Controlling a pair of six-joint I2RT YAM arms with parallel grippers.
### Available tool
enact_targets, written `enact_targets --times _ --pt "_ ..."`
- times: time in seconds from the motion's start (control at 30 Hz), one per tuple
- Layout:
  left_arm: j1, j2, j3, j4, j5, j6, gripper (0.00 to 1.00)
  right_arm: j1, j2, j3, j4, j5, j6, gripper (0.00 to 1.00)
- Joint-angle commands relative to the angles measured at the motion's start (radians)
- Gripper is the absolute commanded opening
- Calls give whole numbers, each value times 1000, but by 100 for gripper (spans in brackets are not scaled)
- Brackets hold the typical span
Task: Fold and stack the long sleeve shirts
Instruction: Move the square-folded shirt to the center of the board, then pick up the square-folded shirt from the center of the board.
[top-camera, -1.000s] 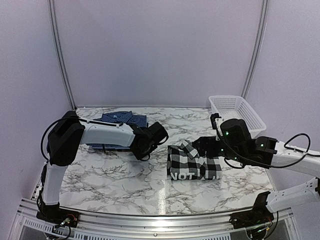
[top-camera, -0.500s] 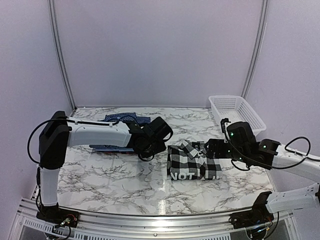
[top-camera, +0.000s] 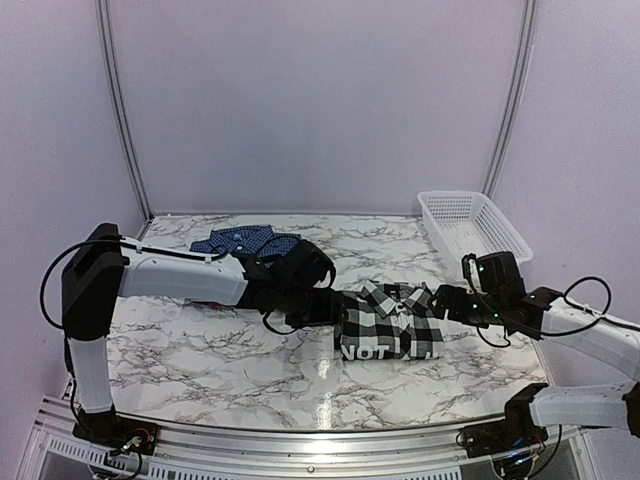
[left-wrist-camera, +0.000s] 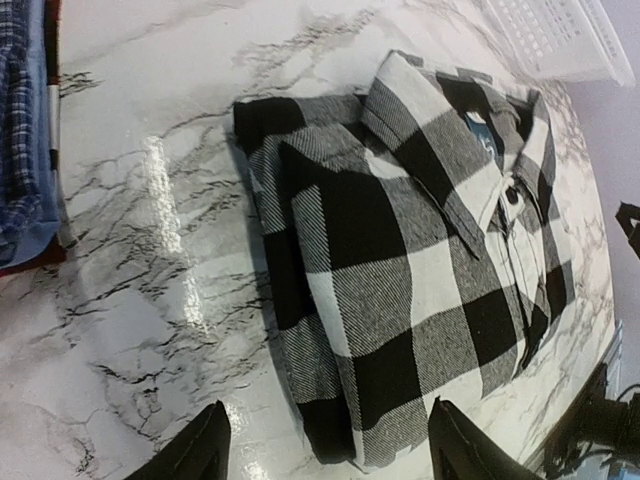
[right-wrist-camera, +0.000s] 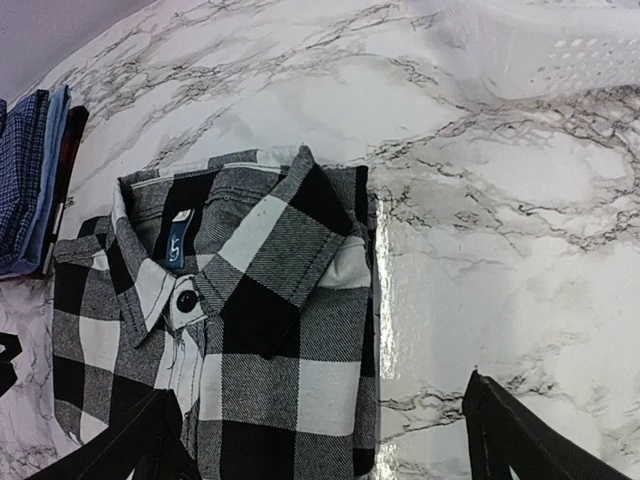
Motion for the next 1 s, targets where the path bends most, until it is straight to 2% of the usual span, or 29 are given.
enact_targets --times 0.0,0.2,0.63,0.97 --pt "25 23 -47 109 181 96 71 -76 3 -52 70 -151 4 94" --pt "55 66 -85 207 306 97 71 -157 38 -140 194 -287 12 94" --pt "67 167 -54 204 285 23 62 -231 162 -166 315 -337 -13 92" --pt "59 206 -18 193 262 -56 52 -230 264 -124 321 -428 -37 73"
